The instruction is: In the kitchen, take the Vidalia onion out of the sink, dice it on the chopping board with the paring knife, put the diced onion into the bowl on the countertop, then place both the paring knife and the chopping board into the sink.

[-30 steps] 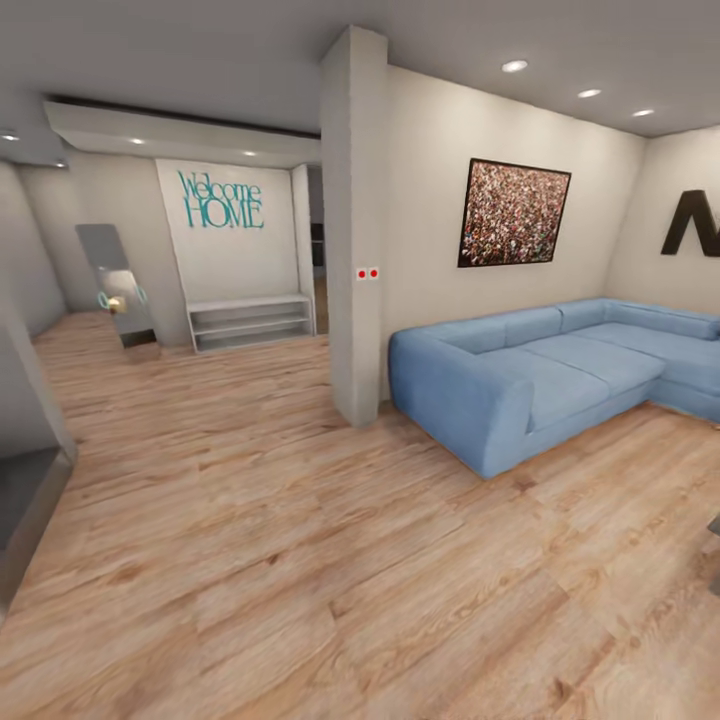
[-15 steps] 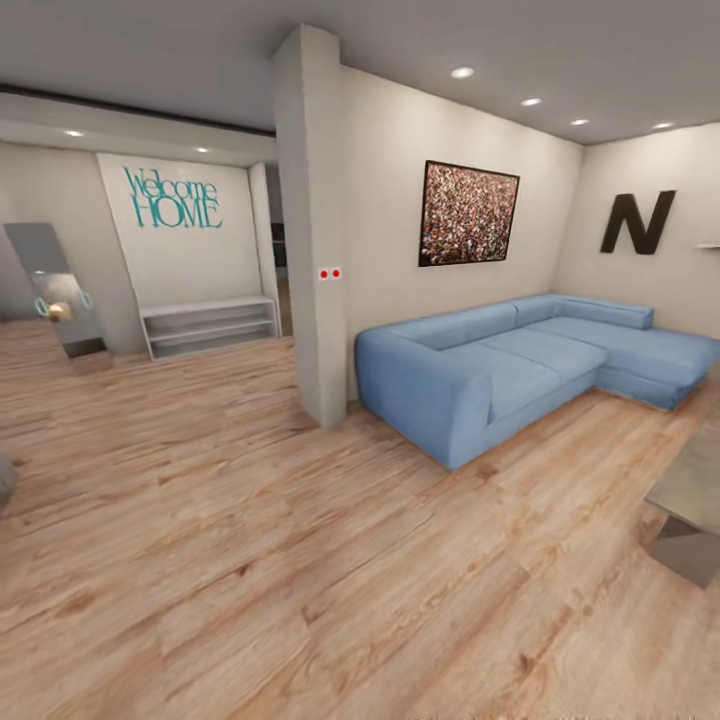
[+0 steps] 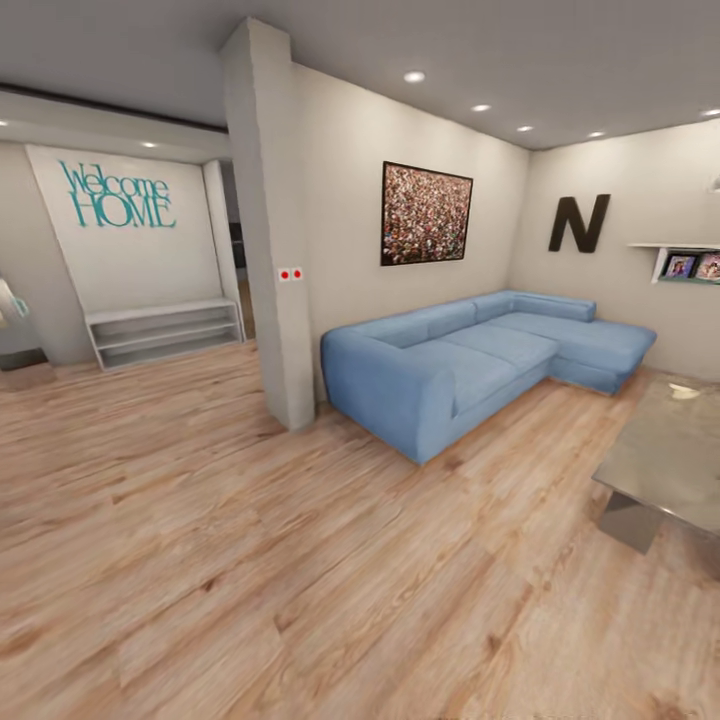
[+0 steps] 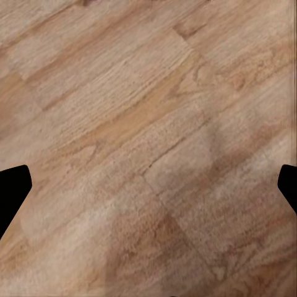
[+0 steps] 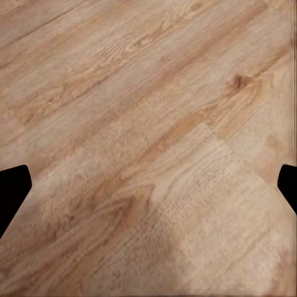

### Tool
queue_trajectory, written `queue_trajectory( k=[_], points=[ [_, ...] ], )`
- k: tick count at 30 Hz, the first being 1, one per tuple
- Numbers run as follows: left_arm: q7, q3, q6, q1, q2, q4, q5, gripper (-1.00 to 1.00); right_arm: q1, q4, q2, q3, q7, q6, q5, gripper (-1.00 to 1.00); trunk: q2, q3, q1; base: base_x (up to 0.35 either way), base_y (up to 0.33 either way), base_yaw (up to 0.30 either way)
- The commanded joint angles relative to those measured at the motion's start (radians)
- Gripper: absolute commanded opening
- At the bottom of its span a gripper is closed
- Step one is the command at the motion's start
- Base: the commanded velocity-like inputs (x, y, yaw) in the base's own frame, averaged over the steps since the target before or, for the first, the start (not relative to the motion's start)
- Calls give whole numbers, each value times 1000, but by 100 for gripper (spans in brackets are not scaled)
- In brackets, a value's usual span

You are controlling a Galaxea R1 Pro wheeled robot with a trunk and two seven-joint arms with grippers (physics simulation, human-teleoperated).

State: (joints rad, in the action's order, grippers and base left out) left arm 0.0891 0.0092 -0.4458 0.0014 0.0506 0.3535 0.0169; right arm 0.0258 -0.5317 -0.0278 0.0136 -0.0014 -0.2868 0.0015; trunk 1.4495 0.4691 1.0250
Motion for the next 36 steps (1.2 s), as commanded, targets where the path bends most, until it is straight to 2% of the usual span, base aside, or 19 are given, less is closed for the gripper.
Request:
queue_trajectory(
  k=[1, 36],
  points=[
    [1, 0, -2, 0, 0, 1, 2, 100, 1, 1, 0, 1, 0, -3, 0, 100, 0, 1, 0, 0, 0, -243],
    [1, 0, -2, 0, 0, -1, 2, 100, 1, 1, 0, 2, 0, -3, 0, 100, 0, 1, 0, 0, 0, -244]
  ],
)
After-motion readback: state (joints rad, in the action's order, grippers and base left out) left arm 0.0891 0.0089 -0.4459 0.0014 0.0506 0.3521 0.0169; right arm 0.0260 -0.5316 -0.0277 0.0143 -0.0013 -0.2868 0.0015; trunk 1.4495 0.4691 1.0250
